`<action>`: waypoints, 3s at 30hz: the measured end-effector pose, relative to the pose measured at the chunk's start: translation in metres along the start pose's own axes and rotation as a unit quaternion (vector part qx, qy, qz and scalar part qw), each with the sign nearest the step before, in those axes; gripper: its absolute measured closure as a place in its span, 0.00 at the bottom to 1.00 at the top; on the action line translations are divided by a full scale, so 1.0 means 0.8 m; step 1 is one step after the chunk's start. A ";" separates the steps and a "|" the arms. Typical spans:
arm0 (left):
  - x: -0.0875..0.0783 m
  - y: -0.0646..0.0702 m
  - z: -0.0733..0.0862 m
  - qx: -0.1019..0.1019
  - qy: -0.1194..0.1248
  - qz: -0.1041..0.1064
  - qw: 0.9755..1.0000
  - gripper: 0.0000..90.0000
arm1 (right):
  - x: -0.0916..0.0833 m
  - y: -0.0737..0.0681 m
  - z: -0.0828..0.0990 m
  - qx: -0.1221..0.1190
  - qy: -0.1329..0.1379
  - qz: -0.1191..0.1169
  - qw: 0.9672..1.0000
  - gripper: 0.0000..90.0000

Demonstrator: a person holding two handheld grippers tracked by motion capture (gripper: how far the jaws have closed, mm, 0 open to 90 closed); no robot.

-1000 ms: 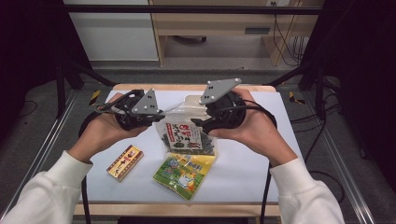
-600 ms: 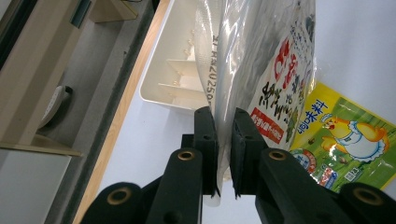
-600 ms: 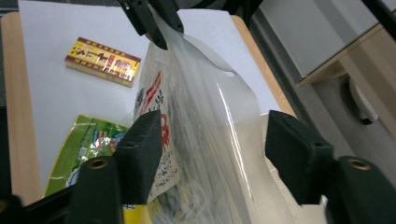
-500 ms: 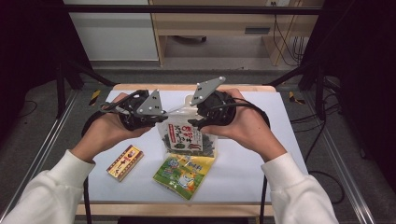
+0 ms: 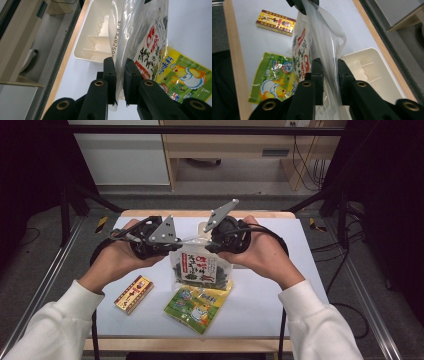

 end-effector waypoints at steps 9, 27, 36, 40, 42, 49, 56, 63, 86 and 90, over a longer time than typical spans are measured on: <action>-0.010 -0.013 -0.007 -0.033 0.060 -0.038 0.997 0.54 | -0.010 0.002 0.002 0.030 0.022 -0.023 0.999 0.96; -0.017 -0.030 0.036 -0.161 0.083 -0.055 0.982 0.19 | -0.040 0.041 0.033 0.084 0.029 0.012 0.996 0.97; -0.011 -0.028 0.051 -0.181 0.077 -0.053 0.979 0.15 | -0.056 0.054 0.044 0.096 0.036 0.027 0.994 0.97; -0.008 -0.022 0.060 -0.190 0.082 -0.055 0.977 0.15 | -0.064 0.061 0.045 0.102 0.044 0.031 0.993 0.97; -0.007 -0.018 0.068 -0.199 0.085 -0.054 0.975 0.14 | -0.068 0.064 0.045 0.103 0.049 0.031 0.993 0.97; 0.009 0.011 0.095 -0.221 0.094 -0.045 0.970 0.13 | -0.082 0.097 0.038 0.124 0.076 0.035 0.989 0.98; 0.037 0.036 0.136 -0.260 0.103 -0.043 0.959 0.11 | -0.088 0.131 0.026 0.134 0.087 0.056 0.986 0.98; 0.066 0.059 0.186 -0.288 0.096 -0.059 0.951 0.11 | -0.080 0.176 0.014 0.142 0.103 0.072 0.982 0.98; 0.066 0.061 0.268 -0.359 0.111 -0.145 0.915 0.11 | -0.074 0.247 0.029 0.199 0.129 0.108 0.965 0.98; 0.068 0.066 0.270 -0.357 0.123 -0.149 0.914 0.10 | -0.070 0.254 0.037 0.203 0.132 0.117 0.963 0.98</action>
Point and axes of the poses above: each handheld gripper's, and its own axes: x roughly forward along the jaws, z roughly out of its underside, y roughly to its right, the point moved 8 cm from there along x, roughly forward along the jaws, and after that the axes turned 7 degrees about z, right-handed, at the moved point
